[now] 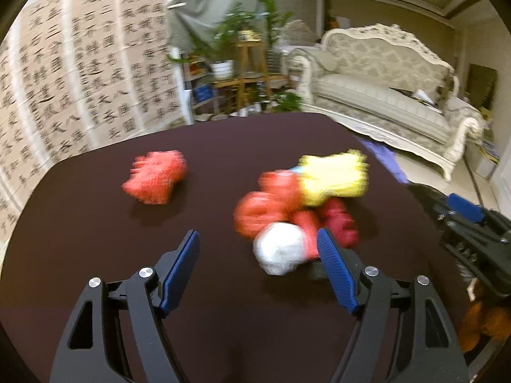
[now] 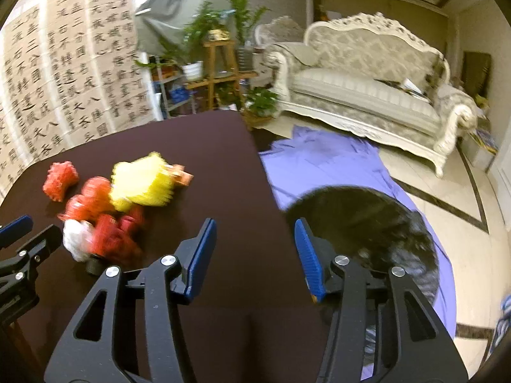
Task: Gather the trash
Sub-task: 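Grasp the red mesh bundle with the left gripper while the right grasps the yellow foam net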
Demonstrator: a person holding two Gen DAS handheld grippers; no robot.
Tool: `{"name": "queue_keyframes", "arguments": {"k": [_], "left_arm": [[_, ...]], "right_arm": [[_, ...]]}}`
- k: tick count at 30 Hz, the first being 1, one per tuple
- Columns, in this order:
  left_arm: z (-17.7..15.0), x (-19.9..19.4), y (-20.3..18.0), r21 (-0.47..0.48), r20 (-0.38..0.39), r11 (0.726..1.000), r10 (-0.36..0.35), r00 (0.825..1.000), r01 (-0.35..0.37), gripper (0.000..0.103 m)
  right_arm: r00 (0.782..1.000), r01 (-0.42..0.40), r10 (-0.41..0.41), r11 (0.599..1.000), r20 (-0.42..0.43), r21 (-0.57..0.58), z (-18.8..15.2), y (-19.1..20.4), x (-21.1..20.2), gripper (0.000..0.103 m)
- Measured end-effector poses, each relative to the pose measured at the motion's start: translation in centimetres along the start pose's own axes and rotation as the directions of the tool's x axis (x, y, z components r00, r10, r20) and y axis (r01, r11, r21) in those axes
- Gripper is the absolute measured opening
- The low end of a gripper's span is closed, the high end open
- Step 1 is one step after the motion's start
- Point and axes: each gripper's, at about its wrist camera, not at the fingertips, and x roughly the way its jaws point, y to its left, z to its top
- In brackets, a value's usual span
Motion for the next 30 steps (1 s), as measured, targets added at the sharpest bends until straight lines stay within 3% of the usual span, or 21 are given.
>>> {"name": "queue_keyframes", "arguments": {"k": [5,14,19,21,23,27,30], "left_arm": [[0.7,1.1,4.3,-0.047,0.004,0.995,0.084,0.996,-0.084,0.077],[2.0,3.7,9.0,-0.073,-0.003,0.986,0.149,0.989,-0.148,0.08],[2.6,5.2,9.8,-0.064,-0.006,0.986,0.155,0.988,-0.155,0.082],[2.7,5.9,9.8,-0.048,-0.01,0.987,0.154,0.988,-0.155,0.082],[2.8,6.6,9.9,-0.042,-0.017,0.987,0.152,0.988,-0.153,0.082],[3.1,7.8,10.1,-0.041,-0.039,0.989,0.139,0.99,-0.14,0.082],[3.1,8.6,10.4,-0.038,-0.055,0.99,0.133,0.99,-0.136,0.082]], "right_arm": [[0.999,-0.053,0.053,0.998,0.01,-0.024,1.5,2.6,0.8,0.062],[0.996,-0.092,0.092,0.993,-0.016,-0.072,3.5,6.5,3.7,0.068],[0.993,-0.11,0.106,0.99,-0.043,-0.085,3.7,7.6,5.0,0.068],[0.993,-0.114,0.111,0.99,-0.045,-0.087,3.9,8.1,5.3,0.066],[0.99,-0.135,0.131,0.987,-0.054,-0.085,3.9,8.3,5.5,0.055],[0.99,-0.134,0.13,0.986,-0.053,-0.096,4.0,8.4,5.3,0.047],[0.991,-0.128,0.124,0.987,-0.051,-0.095,3.9,8.4,5.2,0.033]]}}
